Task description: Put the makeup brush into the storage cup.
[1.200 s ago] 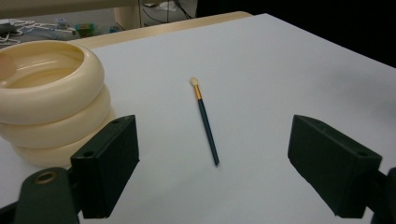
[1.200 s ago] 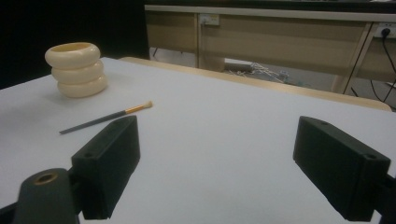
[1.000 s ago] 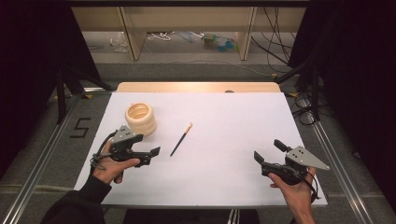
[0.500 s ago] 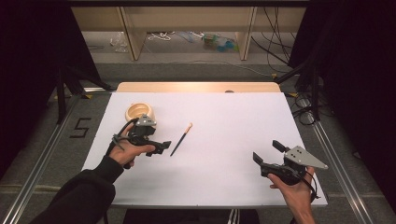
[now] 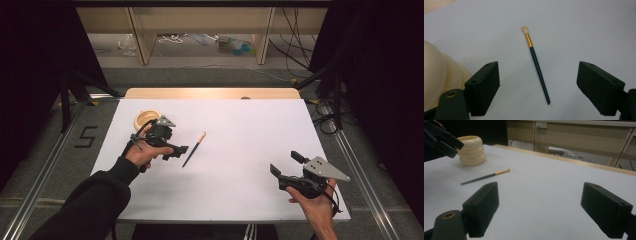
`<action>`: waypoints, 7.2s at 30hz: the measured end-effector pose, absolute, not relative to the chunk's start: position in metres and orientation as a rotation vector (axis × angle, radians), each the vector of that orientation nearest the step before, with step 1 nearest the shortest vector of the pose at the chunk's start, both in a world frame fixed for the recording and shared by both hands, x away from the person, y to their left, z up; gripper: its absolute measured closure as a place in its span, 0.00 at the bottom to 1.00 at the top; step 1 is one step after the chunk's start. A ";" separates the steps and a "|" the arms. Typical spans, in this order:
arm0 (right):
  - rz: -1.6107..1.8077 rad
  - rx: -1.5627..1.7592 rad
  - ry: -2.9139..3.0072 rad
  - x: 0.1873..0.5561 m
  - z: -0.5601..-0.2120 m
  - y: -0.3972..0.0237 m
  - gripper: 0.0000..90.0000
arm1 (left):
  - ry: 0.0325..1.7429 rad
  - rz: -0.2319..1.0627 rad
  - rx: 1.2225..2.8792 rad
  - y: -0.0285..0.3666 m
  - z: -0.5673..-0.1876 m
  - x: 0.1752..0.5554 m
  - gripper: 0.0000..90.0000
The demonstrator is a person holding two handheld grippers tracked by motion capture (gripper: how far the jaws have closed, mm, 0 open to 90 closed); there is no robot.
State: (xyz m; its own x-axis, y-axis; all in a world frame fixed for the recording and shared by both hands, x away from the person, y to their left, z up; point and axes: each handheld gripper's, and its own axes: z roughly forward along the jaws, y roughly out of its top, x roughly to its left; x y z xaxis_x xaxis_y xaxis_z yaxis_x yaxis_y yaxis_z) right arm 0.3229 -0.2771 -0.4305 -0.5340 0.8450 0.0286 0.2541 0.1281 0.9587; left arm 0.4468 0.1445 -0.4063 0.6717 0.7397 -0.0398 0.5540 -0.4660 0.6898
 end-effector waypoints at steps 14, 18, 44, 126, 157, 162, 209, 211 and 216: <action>1.428 1.041 1.875 0.324 -0.431 -0.276 0.18 | 0.988 0.317 2.277 0.129 -0.408 0.463 0.21; 1.418 1.046 1.881 0.324 -0.431 -0.276 0.18 | 0.998 0.310 2.311 0.124 -0.411 0.468 0.21; 1.402 1.033 1.912 0.324 -0.431 -0.277 0.18 | 1.046 0.255 2.510 0.080 -0.432 0.507 0.22; 1.410 1.032 1.923 0.324 -0.432 -0.276 0.18 | 1.208 0.093 2.641 0.069 -0.459 0.531 0.73; 1.409 1.032 1.927 0.324 -0.432 -0.276 0.19 | 1.209 0.091 2.655 0.069 -0.458 0.533 0.92; 1.411 1.032 1.927 0.324 -0.432 -0.276 0.20 | 1.189 0.090 2.661 0.069 -0.458 0.533 0.92; 1.388 1.044 1.933 0.324 -0.432 -0.280 0.20 | 1.058 0.252 2.072 0.154 -0.361 0.508 0.92; 1.428 1.045 1.912 0.325 -0.434 -0.278 0.20 | 1.065 0.270 2.038 0.161 -0.359 0.507 0.92; 1.389 1.052 1.937 0.323 -0.432 -0.279 0.20 | 1.076 0.289 1.995 0.170 -0.360 0.502 0.92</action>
State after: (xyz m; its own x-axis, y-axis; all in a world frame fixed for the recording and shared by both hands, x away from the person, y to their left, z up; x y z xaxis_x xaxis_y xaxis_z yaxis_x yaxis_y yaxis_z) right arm 0.3233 -0.2792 -0.4323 -0.5565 0.8306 0.0201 0.2858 0.1686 0.9434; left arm 0.5022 0.1695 -0.3599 0.6065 0.7761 -0.1730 0.5851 -0.2882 0.7580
